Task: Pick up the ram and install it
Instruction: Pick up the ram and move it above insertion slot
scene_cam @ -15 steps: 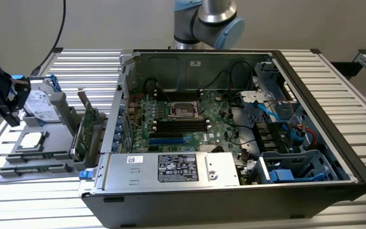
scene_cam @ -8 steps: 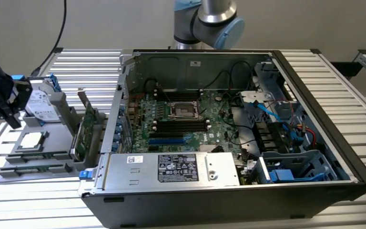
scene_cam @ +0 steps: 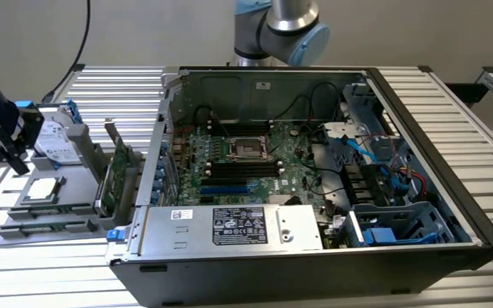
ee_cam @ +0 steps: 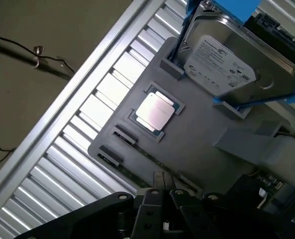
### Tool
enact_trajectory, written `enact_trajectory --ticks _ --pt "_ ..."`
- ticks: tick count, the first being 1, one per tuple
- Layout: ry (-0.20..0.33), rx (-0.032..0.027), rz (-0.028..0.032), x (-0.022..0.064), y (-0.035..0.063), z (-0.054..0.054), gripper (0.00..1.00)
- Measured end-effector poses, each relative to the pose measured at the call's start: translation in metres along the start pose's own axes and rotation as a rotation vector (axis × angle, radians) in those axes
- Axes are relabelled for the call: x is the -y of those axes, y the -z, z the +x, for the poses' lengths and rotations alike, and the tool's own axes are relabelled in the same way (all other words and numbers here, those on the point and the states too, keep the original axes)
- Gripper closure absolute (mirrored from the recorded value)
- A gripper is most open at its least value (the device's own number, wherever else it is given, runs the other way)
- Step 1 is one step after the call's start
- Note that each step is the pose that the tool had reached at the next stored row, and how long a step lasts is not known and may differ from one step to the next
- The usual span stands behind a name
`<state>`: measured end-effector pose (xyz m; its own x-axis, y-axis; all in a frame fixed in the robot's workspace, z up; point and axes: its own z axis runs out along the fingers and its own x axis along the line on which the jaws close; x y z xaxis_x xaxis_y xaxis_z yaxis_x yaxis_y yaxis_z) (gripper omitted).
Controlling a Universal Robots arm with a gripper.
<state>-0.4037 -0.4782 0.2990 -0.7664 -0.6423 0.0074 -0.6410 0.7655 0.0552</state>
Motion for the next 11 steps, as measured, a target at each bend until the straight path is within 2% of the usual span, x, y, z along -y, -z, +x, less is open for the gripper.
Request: enact_trajectory --ticks 3,11 --pt "0.051 -0.0028 0.0006 -0.0004 -0.0002 0.0003 0.89" --pt "0.130 -0.0075 0.0015 -0.0031 -0.0003 0.0041 0.89"
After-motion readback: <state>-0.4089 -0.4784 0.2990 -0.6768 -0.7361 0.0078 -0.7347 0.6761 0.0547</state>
